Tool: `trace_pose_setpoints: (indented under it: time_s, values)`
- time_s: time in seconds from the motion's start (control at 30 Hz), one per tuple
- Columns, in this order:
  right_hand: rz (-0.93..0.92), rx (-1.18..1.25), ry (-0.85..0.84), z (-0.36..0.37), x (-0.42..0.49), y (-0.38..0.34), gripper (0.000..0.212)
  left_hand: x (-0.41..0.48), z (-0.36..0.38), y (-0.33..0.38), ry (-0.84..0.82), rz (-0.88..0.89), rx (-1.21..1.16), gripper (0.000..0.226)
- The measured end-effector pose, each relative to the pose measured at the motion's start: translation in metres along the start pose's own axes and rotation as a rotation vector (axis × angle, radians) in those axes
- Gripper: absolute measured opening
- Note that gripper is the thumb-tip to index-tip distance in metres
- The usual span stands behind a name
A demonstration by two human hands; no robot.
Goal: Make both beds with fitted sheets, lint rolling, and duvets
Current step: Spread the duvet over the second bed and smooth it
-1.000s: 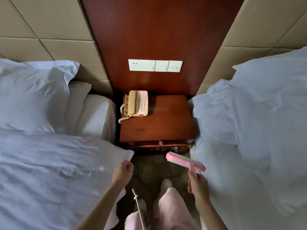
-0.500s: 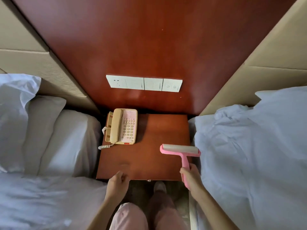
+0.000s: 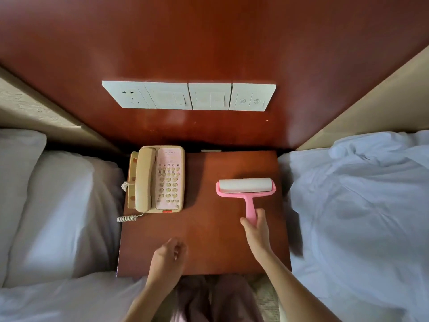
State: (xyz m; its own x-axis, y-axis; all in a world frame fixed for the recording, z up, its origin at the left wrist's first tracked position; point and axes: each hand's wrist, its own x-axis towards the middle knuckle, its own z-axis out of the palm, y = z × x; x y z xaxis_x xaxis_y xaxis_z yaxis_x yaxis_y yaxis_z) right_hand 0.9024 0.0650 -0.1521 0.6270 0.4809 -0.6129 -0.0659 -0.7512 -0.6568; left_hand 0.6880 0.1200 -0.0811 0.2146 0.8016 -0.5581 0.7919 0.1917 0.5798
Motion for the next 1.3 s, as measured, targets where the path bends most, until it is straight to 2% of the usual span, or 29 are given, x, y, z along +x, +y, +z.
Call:
trace_pose_setpoints:
  time_s: [0.23,0.4,0.47,0.6,0.67,0.83,1.07,1.2,1.3]
  values:
    - [0.041,-0.109,-0.051,0.012,0.009,0.025,0.045,0.009,0.001,-0.012,-0.061,0.028,0.047,0.035]
    - [0.053,-0.457,0.017,0.013,0.006,0.031,0.049,0.015,-0.007,-0.012,-0.109,0.047,0.082,0.037]
    - [0.076,-0.526,0.012,0.013,0.004,0.03,0.047,0.016,-0.011,-0.011,-0.132,0.057,0.089,0.036]
    - [0.164,-0.494,-0.027,0.002,-0.007,0.019,0.056,0.012,-0.021,-0.003,-0.158,0.067,0.099,0.036]
    - [0.164,-0.399,0.022,-0.016,-0.02,0.006,0.058,0.006,-0.027,0.009,-0.17,0.081,0.111,0.036]
    - [0.069,-0.205,0.214,-0.114,-0.072,-0.023,0.046,-0.023,-0.028,0.074,-0.265,0.138,0.152,0.028]
    - [-0.124,-0.004,0.677,-0.329,-0.169,-0.043,0.03,-0.066,0.03,0.224,-0.386,0.485,0.328,0.012]
    - [-0.185,0.025,0.882,-0.447,-0.217,-0.029,0.026,-0.106,0.081,0.326,-0.424,0.606,0.352,0.016]
    - [-0.159,0.047,0.959,-0.525,-0.238,0.005,0.025,-0.135,0.12,0.395,-0.388,0.711,0.313,0.016]
